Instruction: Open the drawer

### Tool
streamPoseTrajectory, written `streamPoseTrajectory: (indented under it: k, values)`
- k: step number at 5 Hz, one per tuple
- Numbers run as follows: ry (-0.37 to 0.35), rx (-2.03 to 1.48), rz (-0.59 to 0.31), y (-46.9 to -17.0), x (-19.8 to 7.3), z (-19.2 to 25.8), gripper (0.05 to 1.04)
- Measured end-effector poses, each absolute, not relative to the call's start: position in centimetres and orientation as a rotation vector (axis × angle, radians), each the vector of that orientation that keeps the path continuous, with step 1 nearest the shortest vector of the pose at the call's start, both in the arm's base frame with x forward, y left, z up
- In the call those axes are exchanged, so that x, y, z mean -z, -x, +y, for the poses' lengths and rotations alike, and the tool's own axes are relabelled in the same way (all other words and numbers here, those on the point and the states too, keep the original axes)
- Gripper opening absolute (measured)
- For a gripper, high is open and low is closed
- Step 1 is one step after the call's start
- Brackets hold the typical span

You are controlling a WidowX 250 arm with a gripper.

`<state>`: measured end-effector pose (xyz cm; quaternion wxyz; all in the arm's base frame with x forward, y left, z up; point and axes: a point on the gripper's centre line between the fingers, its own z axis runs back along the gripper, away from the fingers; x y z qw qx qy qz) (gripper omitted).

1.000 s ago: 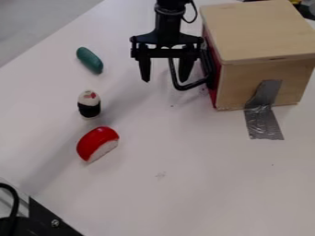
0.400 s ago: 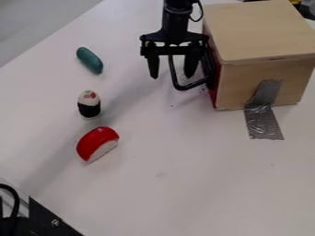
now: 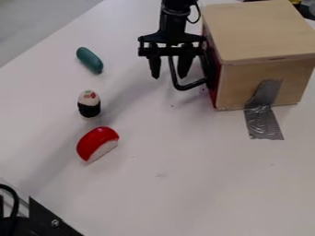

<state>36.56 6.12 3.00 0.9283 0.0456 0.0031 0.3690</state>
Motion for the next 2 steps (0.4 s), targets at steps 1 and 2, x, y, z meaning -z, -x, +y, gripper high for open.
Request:
streamPoseTrajectory:
  k: [1, 2]
  values:
    - [-0.094, -0.759, 0.006, -36.40, -2.73, 6.17, 0.371]
    - [-0.101, -0.751, 0.016, -36.04, -2.48, 6.36, 0.168]
